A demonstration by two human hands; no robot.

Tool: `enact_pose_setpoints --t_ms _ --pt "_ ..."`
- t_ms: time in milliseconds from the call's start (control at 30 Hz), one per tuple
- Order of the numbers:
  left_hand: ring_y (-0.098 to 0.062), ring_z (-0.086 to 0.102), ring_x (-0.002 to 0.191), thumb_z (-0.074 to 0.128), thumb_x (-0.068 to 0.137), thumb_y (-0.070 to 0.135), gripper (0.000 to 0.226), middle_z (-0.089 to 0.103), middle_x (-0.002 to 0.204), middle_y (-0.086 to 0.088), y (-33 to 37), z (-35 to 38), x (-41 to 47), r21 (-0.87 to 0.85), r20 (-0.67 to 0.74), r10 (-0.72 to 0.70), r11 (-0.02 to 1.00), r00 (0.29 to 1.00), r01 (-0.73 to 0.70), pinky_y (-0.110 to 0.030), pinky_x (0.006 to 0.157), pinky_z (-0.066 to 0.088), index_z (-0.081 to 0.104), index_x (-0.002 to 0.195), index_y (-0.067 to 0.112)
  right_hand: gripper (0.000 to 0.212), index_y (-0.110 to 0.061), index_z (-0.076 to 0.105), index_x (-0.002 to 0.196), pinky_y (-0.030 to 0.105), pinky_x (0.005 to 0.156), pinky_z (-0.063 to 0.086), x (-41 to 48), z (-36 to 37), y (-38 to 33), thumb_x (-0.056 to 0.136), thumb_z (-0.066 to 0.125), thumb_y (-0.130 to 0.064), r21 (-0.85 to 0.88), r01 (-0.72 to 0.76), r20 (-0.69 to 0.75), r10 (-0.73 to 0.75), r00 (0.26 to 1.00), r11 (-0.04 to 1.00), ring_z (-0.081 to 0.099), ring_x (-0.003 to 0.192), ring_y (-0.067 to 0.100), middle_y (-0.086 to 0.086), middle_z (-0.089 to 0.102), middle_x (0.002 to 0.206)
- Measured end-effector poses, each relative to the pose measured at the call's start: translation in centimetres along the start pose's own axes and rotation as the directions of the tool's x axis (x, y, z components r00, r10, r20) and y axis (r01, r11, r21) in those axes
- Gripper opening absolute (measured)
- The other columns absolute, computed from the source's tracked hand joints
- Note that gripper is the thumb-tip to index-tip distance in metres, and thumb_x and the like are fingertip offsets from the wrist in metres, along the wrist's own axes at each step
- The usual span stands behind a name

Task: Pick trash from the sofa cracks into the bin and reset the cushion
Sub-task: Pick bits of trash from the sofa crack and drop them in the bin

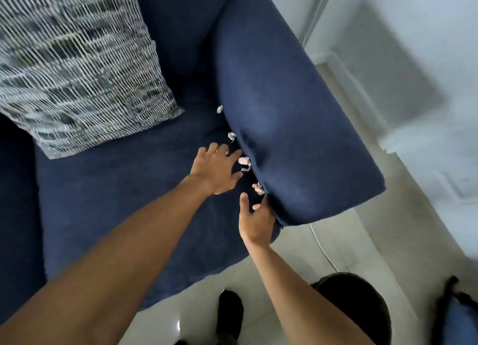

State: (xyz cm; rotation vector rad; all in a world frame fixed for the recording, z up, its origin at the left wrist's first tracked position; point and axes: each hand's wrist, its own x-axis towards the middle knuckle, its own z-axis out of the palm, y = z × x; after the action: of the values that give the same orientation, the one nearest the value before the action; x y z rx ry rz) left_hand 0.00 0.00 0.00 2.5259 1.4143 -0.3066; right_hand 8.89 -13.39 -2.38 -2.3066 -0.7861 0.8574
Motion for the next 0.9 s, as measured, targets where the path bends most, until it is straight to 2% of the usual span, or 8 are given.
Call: enact_pose_setpoints --t_ms 100,267,433,500,600,667,767,900 --pt "-0.03 0.043 0.121 0.047 0.092 0.054 0.057 0.055 0.129 -0.006 0.5 2.9 2.8 -0.048 -0.041 -0.005 0.999 0.999 0.003 -0.043 0.097 0.037 0.039 0.144 0.032 0.047 -0.006 0.059 0.128 0.023 0.072 0.035 2.5 2.5 1.0 0.097 0.059 -0.041 0.135 -0.058 -0.14 0.077 0.987 0.989 0.069 0.097 0.031 0.013 0.074 0.102" --pt "-0.029 0.047 0.113 0.056 0.091 0.049 0.044 0.059 0.121 -0.003 0.8 5.7 6.1 -0.162 -0.098 -0.003 0.987 0.995 -0.013 -0.041 0.092 0.039 0.056 0.132 0.032 0.032 -0.004 0.072 0.093 0.016 0.061 0.038 4.8 4.8 1.8 0.093 0.068 -0.036 0.318 -0.071 -0.266 0.161 0.951 0.946 0.071 0.076 0.024 0.008 0.076 0.08" --pt "-0.03 0.054 0.101 0.063 0.089 0.04 0.028 0.066 0.107 -0.004 1.2 6.8 7.7 -0.259 -0.117 0.003 0.965 0.993 -0.033 -0.039 0.085 0.044 0.071 0.107 0.02 0.037 -0.017 0.078 0.1 0.033 0.084 0.054 6.2 6.2 2.2 0.091 0.065 -0.051 0.42 -0.131 -0.329 0.285 0.9 0.898 0.072 0.091 0.02 0.0 0.078 0.094" --pt "-0.03 0.057 0.096 0.063 0.089 0.03 0.017 0.068 0.099 -0.005 1.3 7.0 7.8 -0.289 -0.126 0.011 0.956 0.992 -0.048 -0.036 0.081 0.046 0.073 0.097 0.018 0.04 -0.02 0.077 0.109 0.032 0.091 0.053 6.8 5.9 1.7 0.093 0.062 -0.053 0.459 -0.202 -0.29 0.361 0.886 0.865 0.071 0.101 0.019 -0.001 0.077 0.106" --pt "-0.029 0.061 0.092 0.062 0.089 0.02 0.012 0.069 0.096 -0.005 1.3 6.9 7.8 -0.352 -0.122 0.03 0.933 0.992 -0.072 -0.033 0.074 0.048 0.074 0.091 0.021 0.039 -0.031 0.068 0.125 0.04 0.104 0.048 7.8 5.9 1.9 0.097 0.052 -0.053 0.594 -0.344 -0.02 0.44 0.898 0.728 0.064 0.119 0.024 -0.002 0.069 0.129" --pt "-0.03 0.062 0.092 0.063 0.09 0.02 0.011 0.068 0.096 -0.006 0.9 6.3 7.4 -0.39 -0.117 0.035 0.917 0.992 -0.079 -0.034 0.073 0.05 0.073 0.092 0.018 0.038 -0.03 0.07 0.115 0.047 0.095 0.055 8.0 6.2 1.7 0.089 0.059 -0.055 0.612 -0.39 -0.013 0.502 0.865 0.688 0.071 0.103 0.023 -0.004 0.074 0.114" --pt "-0.03 0.062 0.086 0.063 0.091 0.018 0.01 0.064 0.091 -0.007 -0.4 5.3 6.3 -0.416 -0.152 0.036 0.904 0.988 -0.097 -0.04 0.073 0.053 0.072 0.091 0.013 0.022 -0.016 0.079 0.1 0.034 0.085 0.057 7.7 5.7 0.8 0.091 0.067 -0.032 0.678 -0.38 -0.075 0.574 0.815 0.629 0.071 0.087 0.016 -0.002 0.077 0.095" --pt "-0.027 0.061 0.075 0.064 0.09 0.015 0.009 0.061 0.085 -0.006 -2.4 2.7 3.9 -0.459 -0.213 0.004 0.882 0.977 -0.104 -0.043 0.069 0.054 0.072 0.089 0.011 0.015 -0.007 0.075 0.089 0.012 0.066 0.045 6.4 3.7 -0.2 0.096 0.062 -0.008 0.695 -0.316 -0.038 0.471 0.881 0.646 0.066 0.083 0.014 0.0 0.073 0.087"
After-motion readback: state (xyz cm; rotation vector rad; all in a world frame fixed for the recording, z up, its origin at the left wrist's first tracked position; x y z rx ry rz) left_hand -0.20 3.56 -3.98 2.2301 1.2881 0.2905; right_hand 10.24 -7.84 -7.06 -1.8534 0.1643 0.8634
